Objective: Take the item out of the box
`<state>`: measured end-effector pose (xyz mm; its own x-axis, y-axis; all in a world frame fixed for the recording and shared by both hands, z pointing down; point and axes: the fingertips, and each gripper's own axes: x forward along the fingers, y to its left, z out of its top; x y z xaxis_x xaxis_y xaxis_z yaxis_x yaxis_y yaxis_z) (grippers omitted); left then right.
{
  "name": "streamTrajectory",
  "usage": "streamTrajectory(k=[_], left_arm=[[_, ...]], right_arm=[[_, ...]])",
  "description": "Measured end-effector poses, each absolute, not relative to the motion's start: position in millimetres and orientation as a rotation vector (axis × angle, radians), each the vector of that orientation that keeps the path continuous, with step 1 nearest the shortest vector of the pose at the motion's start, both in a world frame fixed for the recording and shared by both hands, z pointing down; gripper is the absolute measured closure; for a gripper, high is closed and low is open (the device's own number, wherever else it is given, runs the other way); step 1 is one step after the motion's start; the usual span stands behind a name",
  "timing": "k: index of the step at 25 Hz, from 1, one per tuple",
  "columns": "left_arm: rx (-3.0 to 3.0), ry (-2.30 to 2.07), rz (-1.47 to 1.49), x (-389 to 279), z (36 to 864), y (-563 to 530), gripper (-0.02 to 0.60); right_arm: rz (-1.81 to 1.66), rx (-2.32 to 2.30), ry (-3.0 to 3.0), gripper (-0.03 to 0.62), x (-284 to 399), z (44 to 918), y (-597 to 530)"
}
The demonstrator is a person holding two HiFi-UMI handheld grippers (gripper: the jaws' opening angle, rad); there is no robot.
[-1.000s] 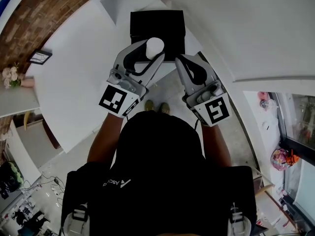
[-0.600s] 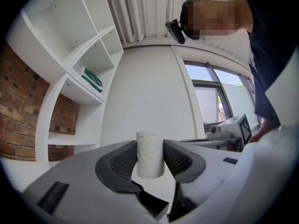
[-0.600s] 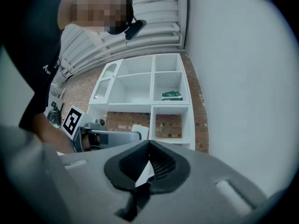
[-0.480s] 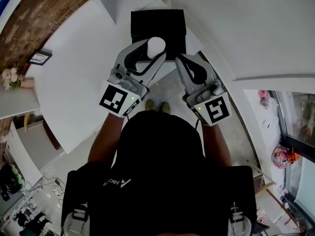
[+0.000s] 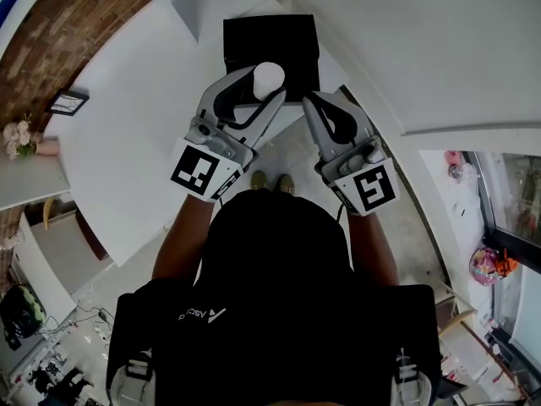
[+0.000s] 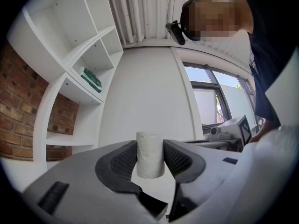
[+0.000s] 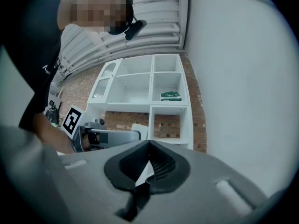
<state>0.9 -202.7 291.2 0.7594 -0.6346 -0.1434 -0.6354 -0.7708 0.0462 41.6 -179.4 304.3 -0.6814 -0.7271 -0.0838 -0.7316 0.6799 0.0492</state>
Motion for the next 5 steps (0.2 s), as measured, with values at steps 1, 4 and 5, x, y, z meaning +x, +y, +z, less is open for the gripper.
streamTrajectory(k=[1,4,5], left_arm=[[-2.941,1.062,0.235,0.5,291.8,-202.5,0.408],[-2.939,1.068,0.232,-1.4,292.8,-202.5,0.408],[-2.938,1.07,0.232,-2.2,292.9,-202.7,0.408]], right_arm=[[0.121,-1.23,2.826,0.594,41.3,304.6,-179.2],[0.122,-1.232,2.826,0.594,40.4,305.0,-179.0],[0.123,-1.233,2.826,0.594,40.2,305.0,-179.0]])
